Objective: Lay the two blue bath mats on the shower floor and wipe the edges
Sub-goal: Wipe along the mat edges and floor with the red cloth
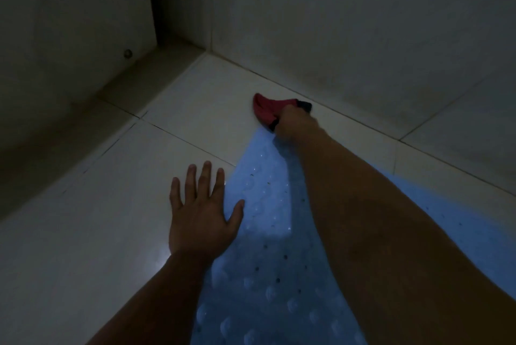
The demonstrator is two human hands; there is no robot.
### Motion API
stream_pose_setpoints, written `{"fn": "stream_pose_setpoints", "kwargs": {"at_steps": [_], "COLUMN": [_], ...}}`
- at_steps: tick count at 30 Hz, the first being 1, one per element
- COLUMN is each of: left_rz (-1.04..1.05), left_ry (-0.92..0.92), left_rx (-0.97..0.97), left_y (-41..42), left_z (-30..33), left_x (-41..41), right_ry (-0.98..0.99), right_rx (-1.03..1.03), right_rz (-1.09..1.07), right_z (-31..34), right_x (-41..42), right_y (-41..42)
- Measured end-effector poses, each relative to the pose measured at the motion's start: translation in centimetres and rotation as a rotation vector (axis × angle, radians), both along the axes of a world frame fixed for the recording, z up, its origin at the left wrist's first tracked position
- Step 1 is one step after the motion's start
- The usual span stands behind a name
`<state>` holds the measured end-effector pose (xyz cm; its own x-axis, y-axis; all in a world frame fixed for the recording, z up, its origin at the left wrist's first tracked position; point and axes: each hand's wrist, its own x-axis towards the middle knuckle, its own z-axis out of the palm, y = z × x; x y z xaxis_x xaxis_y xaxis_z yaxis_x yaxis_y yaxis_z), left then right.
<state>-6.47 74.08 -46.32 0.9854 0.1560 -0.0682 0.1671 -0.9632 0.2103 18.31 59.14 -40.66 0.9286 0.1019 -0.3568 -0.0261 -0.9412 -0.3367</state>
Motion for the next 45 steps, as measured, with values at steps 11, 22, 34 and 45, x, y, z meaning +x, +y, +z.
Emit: {"fn": "stream_pose_setpoints", "kwargs": {"at_steps": [11,22,34,45], "left_rz": [0.017,-0.001,-0.361,-0.405], "left_ry": [-0.079,-0.036,-0.011,-0.091], "left_rx": [-0.008,0.025,-0.014,0.063], "left_y": [0.3,0.1,-14.4,-15.4], "left_z": [-0.4,-0.6,2.9,-0.7], "left_x": [-0.2,-0.1,4.3,2.4], "right_ry": [-0.071,0.091,0.112,-0.357], "right_rx": [-0.014,-0.042,-0.034,-0.14], "right_rz": [-0.111,-0.033,0.017,-0.076], "right_z": [0.5,-0.1,-0.6,-3.1], "right_x": [-6.6,-7.2,-6.7,-7.4], "right_y": [-15.4,-16.6,-17.3,-15.1]}}
